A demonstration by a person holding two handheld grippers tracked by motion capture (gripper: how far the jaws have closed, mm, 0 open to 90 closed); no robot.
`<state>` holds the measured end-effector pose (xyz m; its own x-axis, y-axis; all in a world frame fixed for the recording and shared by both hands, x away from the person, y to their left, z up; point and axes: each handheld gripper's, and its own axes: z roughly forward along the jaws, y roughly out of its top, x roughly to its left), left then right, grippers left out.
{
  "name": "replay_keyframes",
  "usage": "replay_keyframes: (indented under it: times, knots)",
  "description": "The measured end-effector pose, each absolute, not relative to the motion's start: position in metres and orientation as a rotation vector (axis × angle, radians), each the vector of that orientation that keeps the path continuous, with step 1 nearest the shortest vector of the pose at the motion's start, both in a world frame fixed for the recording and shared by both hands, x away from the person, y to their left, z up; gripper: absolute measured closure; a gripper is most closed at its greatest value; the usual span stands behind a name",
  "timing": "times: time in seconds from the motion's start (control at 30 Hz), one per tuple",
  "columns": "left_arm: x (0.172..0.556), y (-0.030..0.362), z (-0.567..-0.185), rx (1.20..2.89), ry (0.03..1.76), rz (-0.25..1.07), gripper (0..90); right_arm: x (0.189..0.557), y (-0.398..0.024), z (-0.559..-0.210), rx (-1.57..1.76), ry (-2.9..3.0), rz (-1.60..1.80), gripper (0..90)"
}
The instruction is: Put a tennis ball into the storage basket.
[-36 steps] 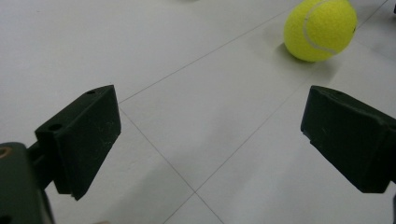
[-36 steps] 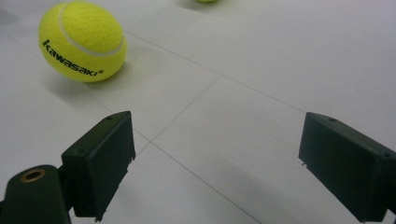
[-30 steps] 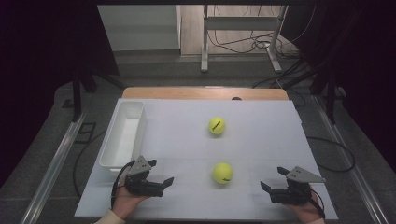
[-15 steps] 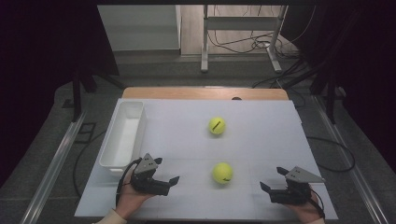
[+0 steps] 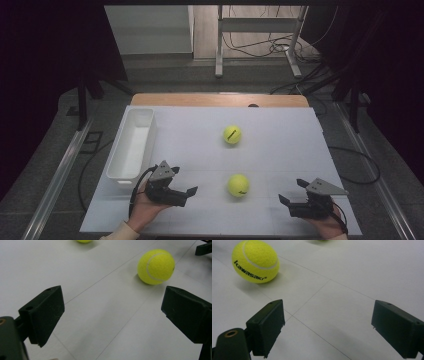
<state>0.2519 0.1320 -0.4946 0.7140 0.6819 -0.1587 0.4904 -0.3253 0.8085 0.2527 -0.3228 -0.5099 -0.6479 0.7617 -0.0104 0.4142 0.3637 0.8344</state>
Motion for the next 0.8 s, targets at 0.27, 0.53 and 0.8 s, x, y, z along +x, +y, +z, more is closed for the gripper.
replay_keyframes:
  times: [0.27,0.53,0.8]
  knots:
    - [0.257,0.118,-0.492,2.007,0.865,0.235,5.3,0.253,-0.324,-0.510,1.026,2.233,1.198,11.9]
    - [0.260,0.110,-0.489,2.002,0.849,0.206,5.3,0.254,-0.324,-0.510,1.026,2.227,1.194,11.9]
    - [0.263,0.103,-0.488,2.006,0.836,0.189,5.4,0.254,-0.325,-0.510,1.029,2.229,1.187,12.0]
